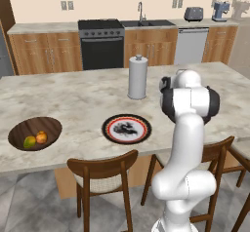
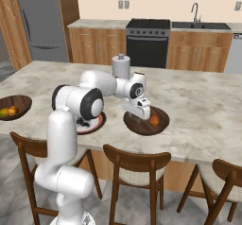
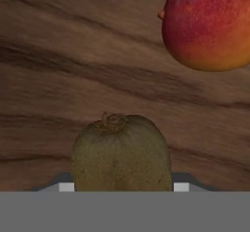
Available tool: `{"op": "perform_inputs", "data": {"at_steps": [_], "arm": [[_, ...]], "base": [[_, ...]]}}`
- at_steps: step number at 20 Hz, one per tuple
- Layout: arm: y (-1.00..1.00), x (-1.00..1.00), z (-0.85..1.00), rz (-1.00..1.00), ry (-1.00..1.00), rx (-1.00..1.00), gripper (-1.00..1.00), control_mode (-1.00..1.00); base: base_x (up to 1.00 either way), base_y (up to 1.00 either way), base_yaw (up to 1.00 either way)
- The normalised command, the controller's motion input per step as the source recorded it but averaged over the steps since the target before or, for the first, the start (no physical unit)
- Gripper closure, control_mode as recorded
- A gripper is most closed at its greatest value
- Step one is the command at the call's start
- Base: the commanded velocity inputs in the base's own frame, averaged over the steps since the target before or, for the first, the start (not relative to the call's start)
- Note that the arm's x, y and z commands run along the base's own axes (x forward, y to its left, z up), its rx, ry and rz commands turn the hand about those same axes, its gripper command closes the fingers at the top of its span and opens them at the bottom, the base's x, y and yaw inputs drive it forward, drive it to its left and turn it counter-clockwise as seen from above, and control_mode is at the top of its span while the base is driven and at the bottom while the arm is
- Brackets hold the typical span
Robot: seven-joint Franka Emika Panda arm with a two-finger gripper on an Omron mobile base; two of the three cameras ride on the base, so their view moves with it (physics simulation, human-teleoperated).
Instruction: Take the fruits from the plate on the dining counter and place two fruits in each bowl.
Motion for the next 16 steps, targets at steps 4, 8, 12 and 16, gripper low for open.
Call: {"op": "perform_inputs", "data": {"at_steps": [4,8,12,16], "arm": [[-0.09,0.08,-0.18,0.0,0.0,0.0,-1.0,-1.0],[0.0,0.03,-0.11,0.0,0.0,0.0,-1.0,-1.0],[-0.02,0.01,-0.02,0.0,0.0,0.0,-1.0,-1.0],[-0.01,0.0,0.0,0.0,0.0,0.01,-1.0,-1.0]], "base": [[0.0,0.0,0.0],[0.0,0.0,0.0],[0.0,0.0,0.0],[0.0,0.0,0.0]]}}
